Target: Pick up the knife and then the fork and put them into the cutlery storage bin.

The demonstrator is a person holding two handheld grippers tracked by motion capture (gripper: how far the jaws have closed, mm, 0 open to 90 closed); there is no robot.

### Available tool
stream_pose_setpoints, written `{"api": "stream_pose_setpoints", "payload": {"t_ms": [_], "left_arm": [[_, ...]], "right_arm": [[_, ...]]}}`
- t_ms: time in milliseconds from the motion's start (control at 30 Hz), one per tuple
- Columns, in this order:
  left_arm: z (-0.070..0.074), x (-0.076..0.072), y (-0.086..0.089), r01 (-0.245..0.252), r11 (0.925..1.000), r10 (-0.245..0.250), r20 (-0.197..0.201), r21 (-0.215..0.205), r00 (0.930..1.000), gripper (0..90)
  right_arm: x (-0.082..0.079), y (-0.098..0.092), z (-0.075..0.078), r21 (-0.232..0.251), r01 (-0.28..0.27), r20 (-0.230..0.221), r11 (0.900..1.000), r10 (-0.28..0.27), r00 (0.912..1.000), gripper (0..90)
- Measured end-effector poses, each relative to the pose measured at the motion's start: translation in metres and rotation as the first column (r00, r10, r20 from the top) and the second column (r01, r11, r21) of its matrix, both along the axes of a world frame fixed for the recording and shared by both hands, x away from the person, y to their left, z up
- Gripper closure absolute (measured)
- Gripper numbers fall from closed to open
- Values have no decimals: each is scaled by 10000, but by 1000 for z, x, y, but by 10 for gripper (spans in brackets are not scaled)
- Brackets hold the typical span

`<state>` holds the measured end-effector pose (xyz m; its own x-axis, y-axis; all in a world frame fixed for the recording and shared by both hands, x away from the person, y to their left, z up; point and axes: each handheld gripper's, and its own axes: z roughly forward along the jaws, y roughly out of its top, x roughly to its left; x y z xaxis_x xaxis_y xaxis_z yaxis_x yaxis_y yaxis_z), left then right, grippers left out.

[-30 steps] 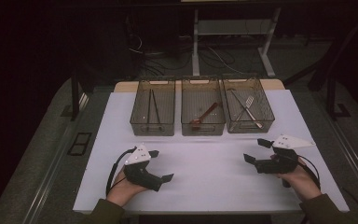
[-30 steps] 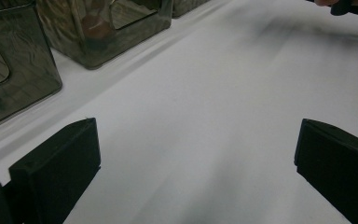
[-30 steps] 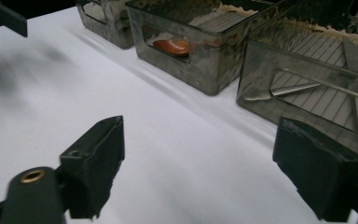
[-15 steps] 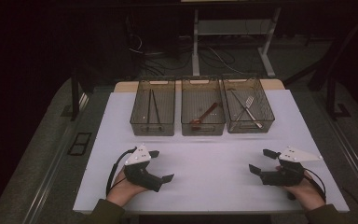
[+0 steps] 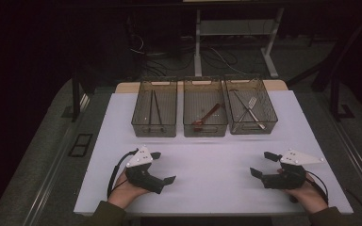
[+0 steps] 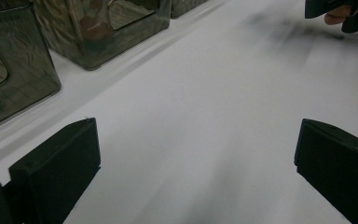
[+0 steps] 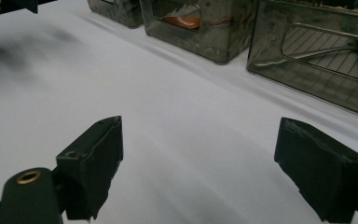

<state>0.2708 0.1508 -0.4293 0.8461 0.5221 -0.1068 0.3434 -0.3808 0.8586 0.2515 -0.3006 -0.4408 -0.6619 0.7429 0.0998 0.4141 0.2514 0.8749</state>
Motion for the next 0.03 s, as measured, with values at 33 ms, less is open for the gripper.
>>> {"api": "stream_pose_setpoints", "payload": {"t_ms": [33], "left_arm": [[0,0,0,-25,10000,25,16,31,10000,0]], "right_arm": [[0,0,0,12,8,5,10000,-8,10000,146]]}}
